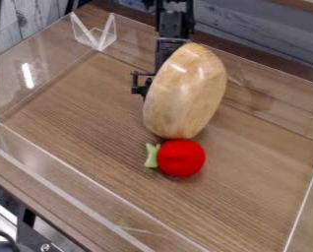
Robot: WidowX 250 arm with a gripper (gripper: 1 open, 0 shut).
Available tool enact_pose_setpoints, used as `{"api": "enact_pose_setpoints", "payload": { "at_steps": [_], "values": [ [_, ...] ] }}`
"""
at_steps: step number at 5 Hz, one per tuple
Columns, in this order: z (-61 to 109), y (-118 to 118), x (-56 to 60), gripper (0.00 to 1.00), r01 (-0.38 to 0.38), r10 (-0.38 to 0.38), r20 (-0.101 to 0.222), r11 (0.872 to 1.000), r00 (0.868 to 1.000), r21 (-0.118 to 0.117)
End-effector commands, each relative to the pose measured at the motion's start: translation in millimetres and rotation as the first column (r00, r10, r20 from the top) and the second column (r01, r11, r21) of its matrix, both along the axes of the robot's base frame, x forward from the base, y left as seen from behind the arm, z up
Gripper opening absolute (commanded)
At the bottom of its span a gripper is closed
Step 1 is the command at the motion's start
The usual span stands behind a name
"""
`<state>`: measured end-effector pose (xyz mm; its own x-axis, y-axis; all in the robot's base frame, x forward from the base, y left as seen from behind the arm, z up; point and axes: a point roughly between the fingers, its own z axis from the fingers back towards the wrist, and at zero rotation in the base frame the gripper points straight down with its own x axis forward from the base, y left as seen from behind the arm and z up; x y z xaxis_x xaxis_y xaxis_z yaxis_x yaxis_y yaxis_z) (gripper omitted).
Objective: Remove the green block from the brown bowl and put it on the table
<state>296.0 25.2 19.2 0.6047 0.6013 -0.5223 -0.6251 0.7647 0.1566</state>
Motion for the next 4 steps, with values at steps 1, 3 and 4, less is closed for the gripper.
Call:
{"api": "enact_pose_setpoints", "payload": {
  "at_steps": [1, 3, 4],
  "values": [
    [-2.3, 5, -13.4, 0.00, 0.003, -0.002, -0.021, 1.000, 1.000, 0.026],
    [13.0, 13, -26.3, 0.00, -0.054, 0.054, -0.007, 0.999, 0.999, 0.000],
    [27.5, 29, -30.3, 0.00, -0.116, 0.116, 0.009, 0.993, 0.993, -0.019]
  ]
}}
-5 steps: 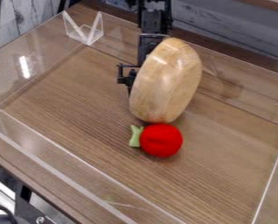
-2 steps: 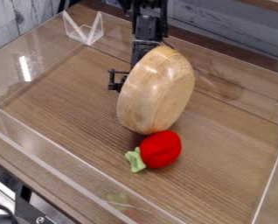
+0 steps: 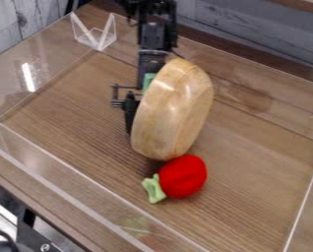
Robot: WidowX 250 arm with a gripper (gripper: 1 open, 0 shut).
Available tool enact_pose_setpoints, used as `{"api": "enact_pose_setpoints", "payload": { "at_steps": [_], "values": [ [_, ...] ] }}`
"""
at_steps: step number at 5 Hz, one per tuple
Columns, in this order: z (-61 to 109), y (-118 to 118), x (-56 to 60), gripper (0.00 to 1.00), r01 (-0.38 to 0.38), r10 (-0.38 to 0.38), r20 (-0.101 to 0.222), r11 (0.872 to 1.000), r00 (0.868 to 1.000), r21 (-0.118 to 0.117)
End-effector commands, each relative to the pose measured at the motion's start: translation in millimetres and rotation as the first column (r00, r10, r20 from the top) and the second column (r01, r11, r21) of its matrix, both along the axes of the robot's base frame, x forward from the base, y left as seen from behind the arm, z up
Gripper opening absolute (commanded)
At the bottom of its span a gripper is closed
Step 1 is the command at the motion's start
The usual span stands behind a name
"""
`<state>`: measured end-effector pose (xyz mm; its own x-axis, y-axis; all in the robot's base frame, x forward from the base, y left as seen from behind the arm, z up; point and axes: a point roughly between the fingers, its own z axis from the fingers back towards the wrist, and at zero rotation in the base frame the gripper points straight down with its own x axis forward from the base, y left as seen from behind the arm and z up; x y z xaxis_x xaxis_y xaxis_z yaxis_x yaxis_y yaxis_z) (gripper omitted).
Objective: Remove the green block from the brown bowl and put it on the table
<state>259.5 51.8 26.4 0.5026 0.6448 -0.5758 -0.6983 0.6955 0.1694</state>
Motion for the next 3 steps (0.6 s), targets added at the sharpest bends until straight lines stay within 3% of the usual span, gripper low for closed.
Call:
{"api": "enact_pose_setpoints", "payload": {
  "at_steps": [1, 2, 3],
  "values": [
    [31.2, 6, -2.4, 0.00, -0.060, 0.059, 0.076, 0.998, 0.995, 0.009],
    [34.7, -5, -10.9, 0.00, -0.082, 0.081, 0.077, 0.997, 0.994, 0.009],
    [38.0, -16, -11.9, 0.00, -0.043, 0.042, 0.082, 0.999, 0.996, 0.008]
  ]
}}
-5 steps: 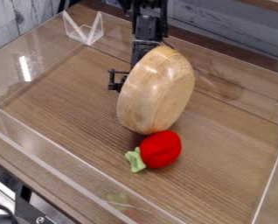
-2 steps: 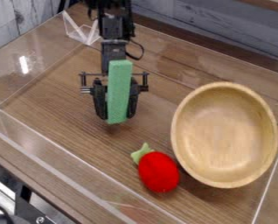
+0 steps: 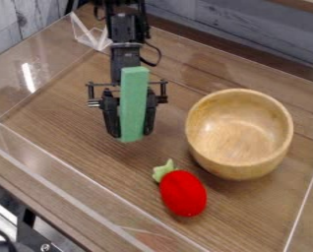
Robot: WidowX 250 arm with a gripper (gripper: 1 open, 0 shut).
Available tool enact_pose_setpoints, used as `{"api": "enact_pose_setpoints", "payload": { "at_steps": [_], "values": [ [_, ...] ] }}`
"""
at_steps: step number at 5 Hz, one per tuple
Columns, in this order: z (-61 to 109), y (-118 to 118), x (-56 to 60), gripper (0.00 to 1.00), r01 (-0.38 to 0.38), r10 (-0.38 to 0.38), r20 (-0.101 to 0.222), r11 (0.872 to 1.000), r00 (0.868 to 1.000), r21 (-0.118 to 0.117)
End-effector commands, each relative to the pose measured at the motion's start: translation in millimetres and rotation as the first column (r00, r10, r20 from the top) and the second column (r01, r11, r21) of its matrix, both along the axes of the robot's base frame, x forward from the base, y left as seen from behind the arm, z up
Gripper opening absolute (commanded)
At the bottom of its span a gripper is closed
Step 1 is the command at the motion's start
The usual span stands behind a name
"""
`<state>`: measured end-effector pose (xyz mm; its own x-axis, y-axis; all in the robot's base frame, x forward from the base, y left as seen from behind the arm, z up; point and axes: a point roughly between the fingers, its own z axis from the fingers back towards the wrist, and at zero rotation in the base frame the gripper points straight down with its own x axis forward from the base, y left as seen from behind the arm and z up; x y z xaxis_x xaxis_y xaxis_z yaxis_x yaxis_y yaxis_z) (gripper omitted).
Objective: Remove the green block from the brown bowl and put it on the table
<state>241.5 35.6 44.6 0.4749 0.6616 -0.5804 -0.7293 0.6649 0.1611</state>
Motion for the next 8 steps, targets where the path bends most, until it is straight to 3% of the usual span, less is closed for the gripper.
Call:
{"api": "enact_pose_setpoints", "payload": {
  "at_steps": [1, 3, 5, 7, 8],
  "values": [
    [25.0, -8, 5.0, 0.00, 0.065, -0.066, 0.085, 0.998, 0.994, 0.019],
    [40.3, -18, -0.9, 0.00, 0.121, -0.122, 0.099, 0.993, 0.988, 0.014],
    [33.7, -34, 17.3, 0.00, 0.200, -0.199, 0.111, 0.980, 0.974, 0.006],
    [47.6, -49, 24.2, 0.00, 0.278, -0.276, 0.140, 0.960, 0.951, -0.001],
    [53.7, -41, 26.5, 0.00, 0.286, -0.280, 0.159, 0.958, 0.947, -0.015]
  ]
}}
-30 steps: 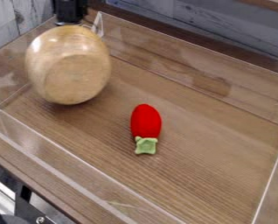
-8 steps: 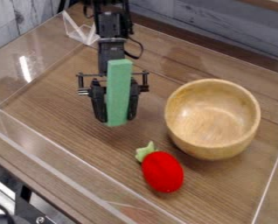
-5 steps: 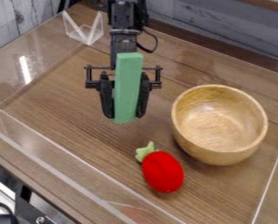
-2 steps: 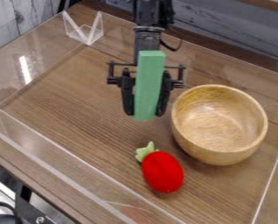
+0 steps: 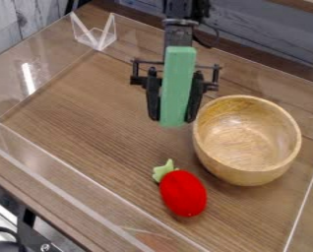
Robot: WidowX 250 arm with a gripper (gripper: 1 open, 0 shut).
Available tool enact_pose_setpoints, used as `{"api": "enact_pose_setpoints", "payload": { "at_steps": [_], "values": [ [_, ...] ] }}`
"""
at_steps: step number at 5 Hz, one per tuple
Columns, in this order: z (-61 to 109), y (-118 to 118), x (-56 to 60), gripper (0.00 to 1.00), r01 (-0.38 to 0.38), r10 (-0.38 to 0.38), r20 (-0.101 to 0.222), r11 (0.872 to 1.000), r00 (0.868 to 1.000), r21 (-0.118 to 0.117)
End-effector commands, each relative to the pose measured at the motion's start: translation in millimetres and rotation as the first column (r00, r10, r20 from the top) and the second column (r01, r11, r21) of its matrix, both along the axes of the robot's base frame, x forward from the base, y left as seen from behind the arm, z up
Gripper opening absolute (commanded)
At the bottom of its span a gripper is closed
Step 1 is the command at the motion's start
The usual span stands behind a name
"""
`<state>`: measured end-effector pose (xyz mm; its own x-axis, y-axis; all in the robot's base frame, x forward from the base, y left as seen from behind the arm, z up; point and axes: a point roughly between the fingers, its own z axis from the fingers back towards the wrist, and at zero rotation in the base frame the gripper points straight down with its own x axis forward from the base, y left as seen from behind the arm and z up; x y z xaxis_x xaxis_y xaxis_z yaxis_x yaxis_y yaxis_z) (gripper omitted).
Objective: Remove the green block from the brown bowl and put it on the table
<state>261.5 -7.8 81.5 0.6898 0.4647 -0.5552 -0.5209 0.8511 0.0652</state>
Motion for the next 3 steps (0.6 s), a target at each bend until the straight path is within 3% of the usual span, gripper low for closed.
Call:
{"api": "enact_pose_setpoints", "payload": {
  "at_steps": [1, 3],
  "values": [
    [21.2, 5, 6.1, 0.00, 0.018, -0.017, 0.079, 1.000, 0.997, -0.012],
    [37.8, 23, 4.3, 0.00, 0.069, -0.064, 0.112, 0.997, 0.992, -0.042]
  ]
}}
